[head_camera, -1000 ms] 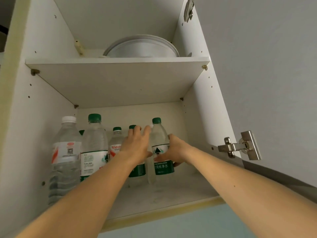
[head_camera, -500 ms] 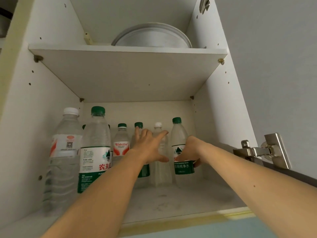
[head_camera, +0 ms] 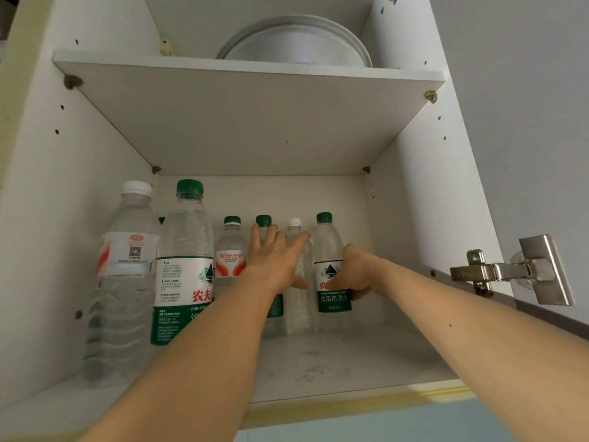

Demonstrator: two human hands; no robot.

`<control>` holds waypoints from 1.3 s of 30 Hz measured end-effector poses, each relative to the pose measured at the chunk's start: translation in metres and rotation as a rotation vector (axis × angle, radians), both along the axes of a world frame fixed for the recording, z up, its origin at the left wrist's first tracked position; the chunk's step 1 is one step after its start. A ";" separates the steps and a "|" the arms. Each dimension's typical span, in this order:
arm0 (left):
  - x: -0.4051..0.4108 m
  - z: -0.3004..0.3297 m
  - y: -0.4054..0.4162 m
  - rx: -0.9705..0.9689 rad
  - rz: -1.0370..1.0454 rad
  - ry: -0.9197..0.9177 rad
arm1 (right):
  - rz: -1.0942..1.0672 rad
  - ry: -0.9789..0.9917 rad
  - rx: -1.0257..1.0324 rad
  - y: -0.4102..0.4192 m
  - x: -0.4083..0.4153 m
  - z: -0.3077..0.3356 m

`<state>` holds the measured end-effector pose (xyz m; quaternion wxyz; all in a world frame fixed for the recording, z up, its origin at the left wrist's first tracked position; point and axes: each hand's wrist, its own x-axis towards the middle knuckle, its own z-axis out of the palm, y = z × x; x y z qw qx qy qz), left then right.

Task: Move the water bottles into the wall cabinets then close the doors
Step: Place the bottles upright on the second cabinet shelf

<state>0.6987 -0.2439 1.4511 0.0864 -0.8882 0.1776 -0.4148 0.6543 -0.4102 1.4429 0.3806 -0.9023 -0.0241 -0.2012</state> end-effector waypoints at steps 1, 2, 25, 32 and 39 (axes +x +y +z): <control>0.000 0.000 0.000 0.001 0.011 -0.005 | 0.001 -0.013 -0.013 0.000 0.002 -0.001; 0.000 0.000 -0.001 0.002 0.024 -0.013 | -0.002 -0.025 -0.025 0.000 0.004 -0.002; -0.077 -0.018 0.009 0.003 -0.134 0.034 | -0.104 -0.054 -0.415 0.010 -0.030 -0.014; -0.170 -0.006 0.063 -0.096 -0.412 -0.521 | 0.061 -0.328 -0.308 0.048 -0.071 -0.008; -0.173 -0.024 0.150 -0.306 -0.119 -0.488 | 0.342 -0.327 -0.147 0.120 -0.106 -0.017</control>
